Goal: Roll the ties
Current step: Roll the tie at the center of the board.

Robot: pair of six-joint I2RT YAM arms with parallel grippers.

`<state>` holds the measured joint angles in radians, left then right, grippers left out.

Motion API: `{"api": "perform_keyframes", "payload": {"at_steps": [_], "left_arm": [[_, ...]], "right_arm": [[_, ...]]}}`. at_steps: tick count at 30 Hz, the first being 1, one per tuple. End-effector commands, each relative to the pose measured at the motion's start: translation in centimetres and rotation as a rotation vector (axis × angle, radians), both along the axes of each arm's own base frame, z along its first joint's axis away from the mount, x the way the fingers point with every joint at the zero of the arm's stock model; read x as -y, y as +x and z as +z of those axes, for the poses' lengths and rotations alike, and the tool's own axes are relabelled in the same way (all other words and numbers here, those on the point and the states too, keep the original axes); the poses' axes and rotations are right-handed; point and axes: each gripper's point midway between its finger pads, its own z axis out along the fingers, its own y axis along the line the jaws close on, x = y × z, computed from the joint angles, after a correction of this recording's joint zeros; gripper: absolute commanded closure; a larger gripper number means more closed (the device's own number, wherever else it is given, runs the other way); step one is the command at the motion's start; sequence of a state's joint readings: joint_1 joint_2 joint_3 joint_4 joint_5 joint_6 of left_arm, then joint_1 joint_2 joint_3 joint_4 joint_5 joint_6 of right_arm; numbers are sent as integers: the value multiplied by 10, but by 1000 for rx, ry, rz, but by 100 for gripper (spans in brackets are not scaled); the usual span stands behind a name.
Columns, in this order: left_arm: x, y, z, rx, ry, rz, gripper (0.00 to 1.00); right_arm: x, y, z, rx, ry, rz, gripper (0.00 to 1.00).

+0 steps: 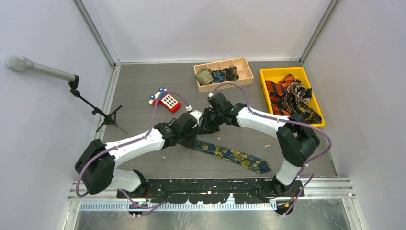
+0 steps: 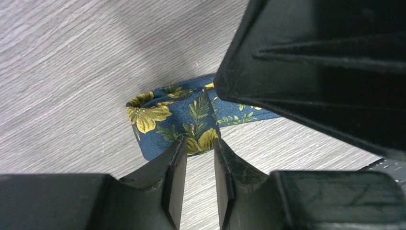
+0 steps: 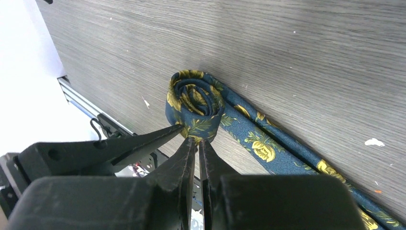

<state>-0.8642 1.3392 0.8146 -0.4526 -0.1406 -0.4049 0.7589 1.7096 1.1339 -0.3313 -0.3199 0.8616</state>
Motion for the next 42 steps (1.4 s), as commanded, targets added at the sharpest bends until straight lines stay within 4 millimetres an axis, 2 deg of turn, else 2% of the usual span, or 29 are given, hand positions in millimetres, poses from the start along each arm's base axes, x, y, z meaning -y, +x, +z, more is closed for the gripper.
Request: {"api": "perform_keyframes", "payload": {"at_steps": [1, 9, 13, 28, 42], "left_arm": [[12, 2, 2, -36, -113, -30, 72], [9, 2, 1, -74, -149, -23, 83], [7, 3, 1, -75, -150, -20, 85], [-3, 6, 3, -61, -135, 1, 86], [-9, 8, 8, -37, -126, 28, 83]], "right_arm": [[-6, -3, 19, 29, 65, 30, 86], [-18, -4, 12, -7, 112, 37, 86], [-26, -8, 9, -16, 117, 52, 86], [-40, -16, -23, -71, 100, 60, 86], [-34, -22, -44, -100, 71, 50, 86]]}}
